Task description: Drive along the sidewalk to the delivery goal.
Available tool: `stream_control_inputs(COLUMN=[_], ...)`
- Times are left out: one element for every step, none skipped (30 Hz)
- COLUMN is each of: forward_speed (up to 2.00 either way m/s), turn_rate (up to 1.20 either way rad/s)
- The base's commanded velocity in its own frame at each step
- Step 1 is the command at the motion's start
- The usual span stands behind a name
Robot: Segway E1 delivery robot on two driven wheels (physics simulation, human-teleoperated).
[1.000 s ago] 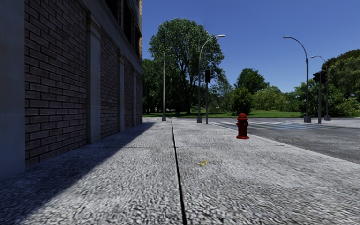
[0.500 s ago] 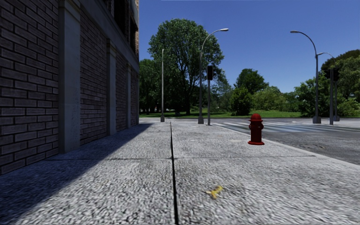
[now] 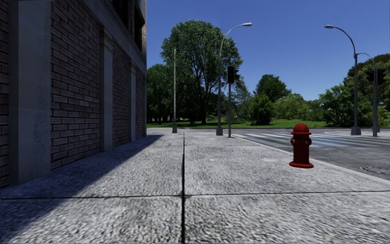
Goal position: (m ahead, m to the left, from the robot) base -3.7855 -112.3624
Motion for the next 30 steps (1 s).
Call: stream_control_inputs(forward_speed=[2.0, 2.0, 2.0, 2.0, 2.0, 2.0, 2.0, 2.0, 2.0, 2.0, 2.0, 2.0, 2.0, 2.0, 2.0, 2.0, 2.0, 2.0, 2.0, 2.0, 2.0, 2.0, 2.0, 2.0, 2.0, 2.0, 2.0, 2.0, 2.0, 2.0], turn_rate=[0.0, 0.0, 0.0, 0.0, 0.0, 0.0, 0.0, 0.0, 0.0, 0.0, 0.0, 0.0, 0.0, 0.0, 0.0, 0.0, 0.0, 0.0, 0.0, 0.0, 0.0, 0.0, 0.0, 0.0, 0.0, 0.0, 0.0, 0.0, 0.0, 0.0])
